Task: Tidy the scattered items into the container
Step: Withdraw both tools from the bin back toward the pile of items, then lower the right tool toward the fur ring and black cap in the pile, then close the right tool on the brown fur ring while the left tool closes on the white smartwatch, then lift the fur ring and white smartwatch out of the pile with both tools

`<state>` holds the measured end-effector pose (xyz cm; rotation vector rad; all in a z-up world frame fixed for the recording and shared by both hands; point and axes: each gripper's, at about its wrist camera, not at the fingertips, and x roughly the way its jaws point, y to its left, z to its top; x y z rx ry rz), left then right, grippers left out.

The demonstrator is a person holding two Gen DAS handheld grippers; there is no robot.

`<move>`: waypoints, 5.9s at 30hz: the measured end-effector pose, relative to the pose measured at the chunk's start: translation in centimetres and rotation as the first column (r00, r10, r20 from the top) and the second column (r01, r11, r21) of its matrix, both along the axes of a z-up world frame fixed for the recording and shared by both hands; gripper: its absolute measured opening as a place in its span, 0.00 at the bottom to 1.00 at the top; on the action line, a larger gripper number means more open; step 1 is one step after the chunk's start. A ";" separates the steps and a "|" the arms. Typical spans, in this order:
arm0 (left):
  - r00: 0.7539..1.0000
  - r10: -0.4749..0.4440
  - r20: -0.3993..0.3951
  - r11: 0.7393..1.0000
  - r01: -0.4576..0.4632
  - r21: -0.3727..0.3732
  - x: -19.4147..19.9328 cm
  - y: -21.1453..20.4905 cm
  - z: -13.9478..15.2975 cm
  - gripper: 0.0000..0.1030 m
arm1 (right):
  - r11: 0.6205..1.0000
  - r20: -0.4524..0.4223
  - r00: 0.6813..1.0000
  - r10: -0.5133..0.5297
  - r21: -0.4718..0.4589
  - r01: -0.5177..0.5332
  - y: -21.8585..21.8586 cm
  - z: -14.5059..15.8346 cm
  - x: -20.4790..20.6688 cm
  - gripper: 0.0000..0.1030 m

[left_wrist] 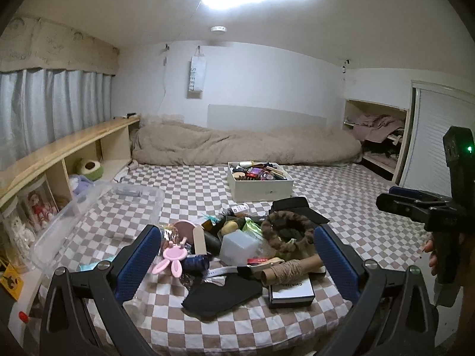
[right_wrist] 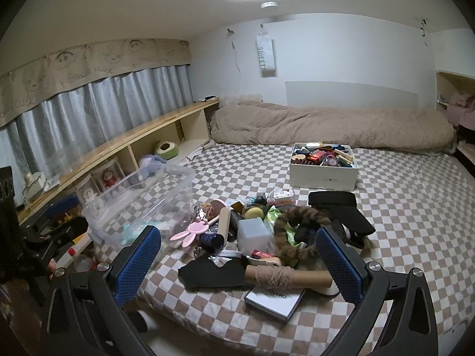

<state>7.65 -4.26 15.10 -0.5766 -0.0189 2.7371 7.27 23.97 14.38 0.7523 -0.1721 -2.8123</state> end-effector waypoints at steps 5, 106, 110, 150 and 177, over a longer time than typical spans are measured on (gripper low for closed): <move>1.000 0.005 0.000 1.000 -0.005 0.003 0.1 -0.1 0.1 1.00 | 1.000 0.000 1.000 -0.029 0.001 0.029 0.7 -0.4 0.3 1.00; 0.847 -0.516 -0.125 0.466 0.156 -0.871 -14.5 13.1 -30.7 0.76 | 0.807 0.643 0.759 0.104 -0.500 0.313 11.6 -25.2 -21.1 0.38; 0.834 -0.537 -0.130 0.438 0.143 -0.888 -14.9 13.9 -31.1 0.73 | 0.821 0.634 0.769 0.086 -0.482 0.305 10.9 -25.5 -22.1 0.29; 0.839 -0.545 -0.004 0.414 0.264 -0.871 -16.2 13.0 -30.6 0.36 | 0.863 0.599 0.800 0.035 -0.422 0.278 12.1 -24.5 -21.5 0.18; 0.876 -0.482 0.000 0.637 0.351 -0.686 -15.3 10.1 -22.9 0.36 | 0.886 0.387 0.922 0.013 -0.432 0.169 11.9 -18.1 -19.6 0.17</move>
